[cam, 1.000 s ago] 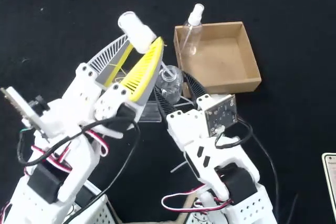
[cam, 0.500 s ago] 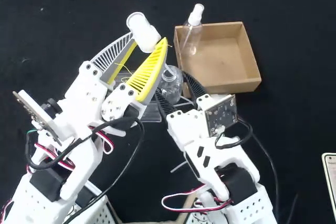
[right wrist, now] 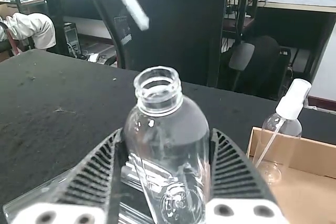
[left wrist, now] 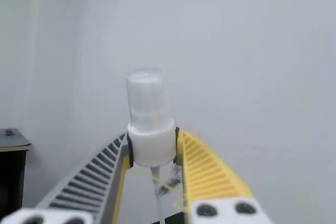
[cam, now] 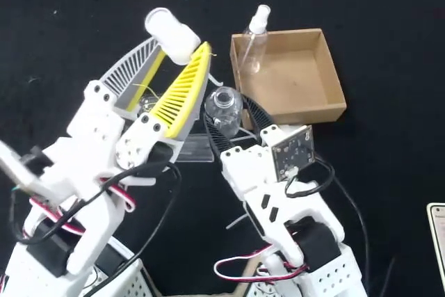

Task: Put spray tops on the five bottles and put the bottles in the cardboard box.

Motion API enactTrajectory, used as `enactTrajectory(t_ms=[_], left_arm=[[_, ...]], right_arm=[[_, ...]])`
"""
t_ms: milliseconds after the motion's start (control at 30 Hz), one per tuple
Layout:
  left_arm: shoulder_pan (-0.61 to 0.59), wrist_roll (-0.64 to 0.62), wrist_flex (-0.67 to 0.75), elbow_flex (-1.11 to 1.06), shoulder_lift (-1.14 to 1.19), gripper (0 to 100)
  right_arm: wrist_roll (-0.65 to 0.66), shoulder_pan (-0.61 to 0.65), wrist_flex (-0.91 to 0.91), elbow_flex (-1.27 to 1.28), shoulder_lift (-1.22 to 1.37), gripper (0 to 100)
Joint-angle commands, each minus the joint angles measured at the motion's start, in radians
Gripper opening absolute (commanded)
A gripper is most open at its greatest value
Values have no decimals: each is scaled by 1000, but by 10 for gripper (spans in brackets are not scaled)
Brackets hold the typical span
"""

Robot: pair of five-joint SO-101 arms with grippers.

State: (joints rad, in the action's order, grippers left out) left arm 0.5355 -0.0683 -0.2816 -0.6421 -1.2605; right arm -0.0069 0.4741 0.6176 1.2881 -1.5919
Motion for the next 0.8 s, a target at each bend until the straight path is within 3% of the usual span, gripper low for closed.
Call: enactTrajectory(t_ms=[0, 467, 767], left_arm=[[12, 5, 15, -19, 3, 73], [12, 5, 6, -176, 0, 75], [12, 5, -133, -205, 0, 77]], right_arm=[[-9, 8, -20, -7, -12, 106], [-9, 6, -20, -7, -12, 106], [-9, 5, -20, -7, -12, 106]])
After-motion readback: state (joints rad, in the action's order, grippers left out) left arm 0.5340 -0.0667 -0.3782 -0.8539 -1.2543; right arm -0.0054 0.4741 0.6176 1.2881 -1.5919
